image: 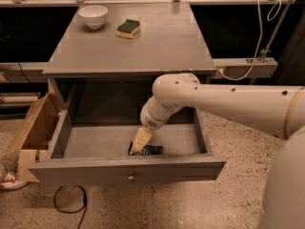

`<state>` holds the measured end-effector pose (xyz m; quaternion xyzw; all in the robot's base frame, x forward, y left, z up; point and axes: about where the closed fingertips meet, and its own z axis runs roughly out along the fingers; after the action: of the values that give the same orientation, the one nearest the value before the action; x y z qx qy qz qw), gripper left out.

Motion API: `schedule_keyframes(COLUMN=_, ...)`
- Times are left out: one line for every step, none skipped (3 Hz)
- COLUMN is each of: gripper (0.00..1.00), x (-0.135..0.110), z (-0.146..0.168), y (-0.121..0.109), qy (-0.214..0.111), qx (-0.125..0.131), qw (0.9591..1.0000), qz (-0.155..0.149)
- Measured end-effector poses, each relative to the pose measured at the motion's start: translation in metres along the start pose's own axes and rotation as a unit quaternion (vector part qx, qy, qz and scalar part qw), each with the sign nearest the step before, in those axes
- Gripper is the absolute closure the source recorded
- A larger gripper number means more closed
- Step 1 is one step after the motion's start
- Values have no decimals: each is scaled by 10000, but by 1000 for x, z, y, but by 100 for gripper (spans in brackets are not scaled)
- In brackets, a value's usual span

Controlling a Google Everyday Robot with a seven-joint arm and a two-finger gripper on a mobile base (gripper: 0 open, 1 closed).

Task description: Pick rxbar blueberry from top drawer and place on counter

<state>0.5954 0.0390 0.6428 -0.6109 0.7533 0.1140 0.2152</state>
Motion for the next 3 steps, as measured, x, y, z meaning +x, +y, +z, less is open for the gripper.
schedule_keyframes(gripper=0, x=2, z=23, y=11, qy=311, qx=-69, qw=9995, qz=-74)
schedule_keyframes(gripper=0, x=12, z=39, y=13, qy=482, qx=-38, qw=9988, qz=-22)
schedule_keyframes(gripper=0, x=28, z=48, y=9, qy=533, qx=5, qw=9985, qz=117)
